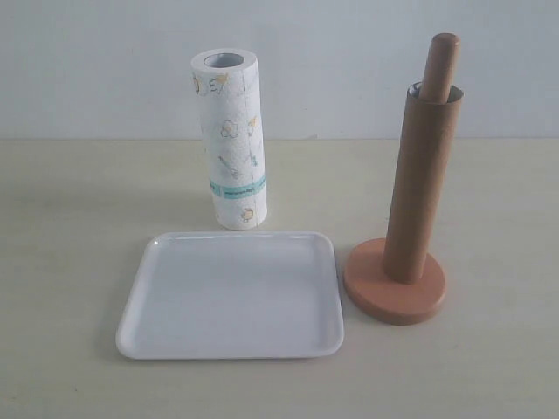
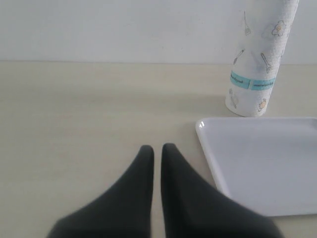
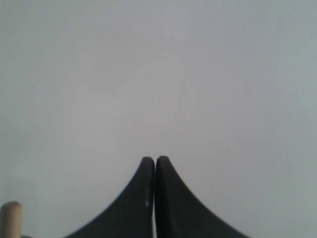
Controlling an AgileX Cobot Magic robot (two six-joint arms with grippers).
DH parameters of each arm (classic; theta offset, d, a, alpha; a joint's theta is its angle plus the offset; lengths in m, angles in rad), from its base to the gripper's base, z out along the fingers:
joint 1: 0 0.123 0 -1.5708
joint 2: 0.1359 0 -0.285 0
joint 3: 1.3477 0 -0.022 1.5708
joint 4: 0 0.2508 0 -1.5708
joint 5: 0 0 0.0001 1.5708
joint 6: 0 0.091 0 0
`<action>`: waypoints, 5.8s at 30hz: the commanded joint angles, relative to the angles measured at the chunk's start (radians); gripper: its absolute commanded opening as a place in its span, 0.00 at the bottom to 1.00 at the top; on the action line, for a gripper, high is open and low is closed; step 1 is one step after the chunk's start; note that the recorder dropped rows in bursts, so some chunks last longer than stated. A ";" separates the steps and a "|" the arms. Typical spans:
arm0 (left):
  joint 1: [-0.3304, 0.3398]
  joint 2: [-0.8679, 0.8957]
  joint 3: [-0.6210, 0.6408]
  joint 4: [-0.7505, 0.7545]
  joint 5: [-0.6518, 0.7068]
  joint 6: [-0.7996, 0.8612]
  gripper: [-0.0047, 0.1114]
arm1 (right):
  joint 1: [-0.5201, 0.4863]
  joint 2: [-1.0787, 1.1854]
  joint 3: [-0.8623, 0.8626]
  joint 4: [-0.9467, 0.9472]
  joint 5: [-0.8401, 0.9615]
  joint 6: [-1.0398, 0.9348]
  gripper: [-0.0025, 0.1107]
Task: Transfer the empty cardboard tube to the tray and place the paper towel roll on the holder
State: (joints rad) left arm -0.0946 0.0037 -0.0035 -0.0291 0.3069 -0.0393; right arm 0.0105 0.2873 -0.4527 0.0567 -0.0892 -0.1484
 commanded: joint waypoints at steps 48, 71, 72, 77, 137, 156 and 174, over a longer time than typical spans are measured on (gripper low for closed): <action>0.003 -0.004 0.003 -0.011 -0.001 0.002 0.08 | 0.461 0.503 0.312 -0.004 -0.379 0.170 0.95; 0.003 -0.004 0.003 -0.011 -0.001 0.002 0.08 | 0.461 0.991 0.119 -0.113 -0.639 0.139 0.95; 0.003 -0.004 0.003 -0.011 -0.001 0.002 0.08 | 0.461 0.998 0.111 -0.113 -0.639 0.139 0.95; 0.003 -0.004 0.003 -0.011 -0.001 0.002 0.08 | 0.461 1.003 0.099 -0.118 -0.638 0.139 0.95; 0.035 -0.004 0.003 -0.011 -0.001 0.003 0.08 | 0.461 1.003 0.099 0.009 -0.621 -0.048 0.40; 0.039 -0.004 0.003 -0.011 -0.001 0.003 0.08 | 0.461 1.118 -0.052 0.093 -0.538 -0.061 0.61; 0.039 -0.004 0.003 -0.011 -0.001 0.003 0.08 | 0.459 1.120 -0.108 0.225 -0.585 -0.142 0.61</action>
State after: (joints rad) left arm -0.0583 0.0037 -0.0035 -0.0291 0.3069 -0.0393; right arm 0.4688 1.4097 -0.5533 0.2727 -0.6755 -0.2764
